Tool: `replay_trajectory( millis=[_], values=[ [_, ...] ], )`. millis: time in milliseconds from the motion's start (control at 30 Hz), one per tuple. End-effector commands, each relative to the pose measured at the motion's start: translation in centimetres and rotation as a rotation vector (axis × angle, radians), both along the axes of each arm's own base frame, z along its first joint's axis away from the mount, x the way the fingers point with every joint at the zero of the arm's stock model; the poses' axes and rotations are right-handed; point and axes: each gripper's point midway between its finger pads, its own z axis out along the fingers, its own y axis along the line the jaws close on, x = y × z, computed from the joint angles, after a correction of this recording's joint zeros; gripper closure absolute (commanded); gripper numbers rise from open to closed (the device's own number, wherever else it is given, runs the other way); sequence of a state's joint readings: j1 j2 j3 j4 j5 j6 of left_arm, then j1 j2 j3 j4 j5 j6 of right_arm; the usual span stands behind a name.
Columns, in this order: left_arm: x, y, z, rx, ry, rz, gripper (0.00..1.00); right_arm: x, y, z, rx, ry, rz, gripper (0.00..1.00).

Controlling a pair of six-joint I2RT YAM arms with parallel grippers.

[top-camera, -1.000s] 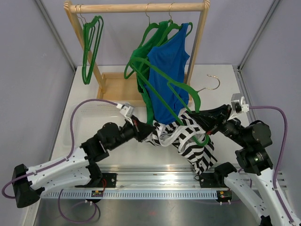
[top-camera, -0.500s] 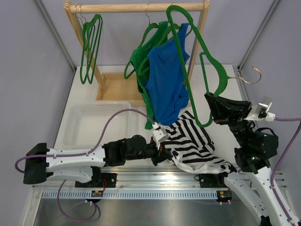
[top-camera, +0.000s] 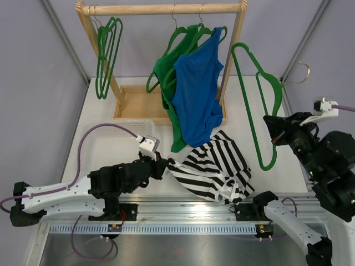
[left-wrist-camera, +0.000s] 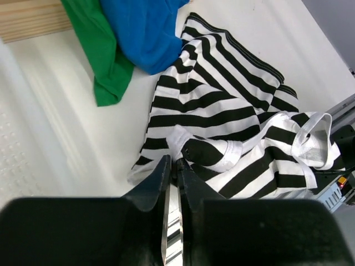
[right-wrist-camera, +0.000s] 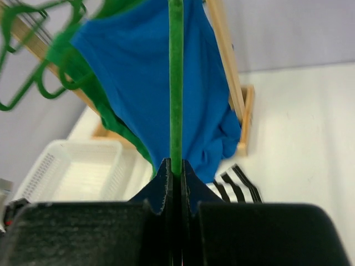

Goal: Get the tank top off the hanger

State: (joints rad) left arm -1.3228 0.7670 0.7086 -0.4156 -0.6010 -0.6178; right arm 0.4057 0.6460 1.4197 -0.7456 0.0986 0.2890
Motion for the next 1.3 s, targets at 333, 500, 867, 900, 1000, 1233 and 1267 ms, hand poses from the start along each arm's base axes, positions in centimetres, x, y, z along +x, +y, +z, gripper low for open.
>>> replay_trajectory(
  millis=[333,500,867,900,1000,1233,1267],
  values=[
    [-0.9,4.6,2.8,0.009,-0.025,0.005,0.18,10.2,2.7,-2.8,-0.254,0.352,-0.057,1.00],
    [-1.1,6.5,2.6,0.033,-0.017,0.028,0.01,12.7,2.6,-1.8,-0.312,0.342,-0.108,1.00],
    [-0.8,7.6,2.6,0.030,-0.008,0.077,0.01,15.3,5.1,0.9,-0.421,0.271,-0.137,1.00],
    [-0.8,7.6,2.6,0.030,-0.008,0.077,0.01,15.6,5.5,1.1,-0.426,0.263,-0.132,1.00],
    [-0.8,7.6,2.6,0.029,-0.008,0.079,0.01,16.7,7.2,1.4,-0.441,0.248,-0.101,1.00],
    [-0.8,7.7,2.6,0.025,-0.007,0.080,0.01,19.8,7.6,1.3,-0.510,0.251,-0.196,1.00],
    [-0.9,7.6,2.6,0.025,-0.006,0.075,0.01,20.1,7.3,1.3,-0.522,0.249,-0.216,1.00]
  ],
)
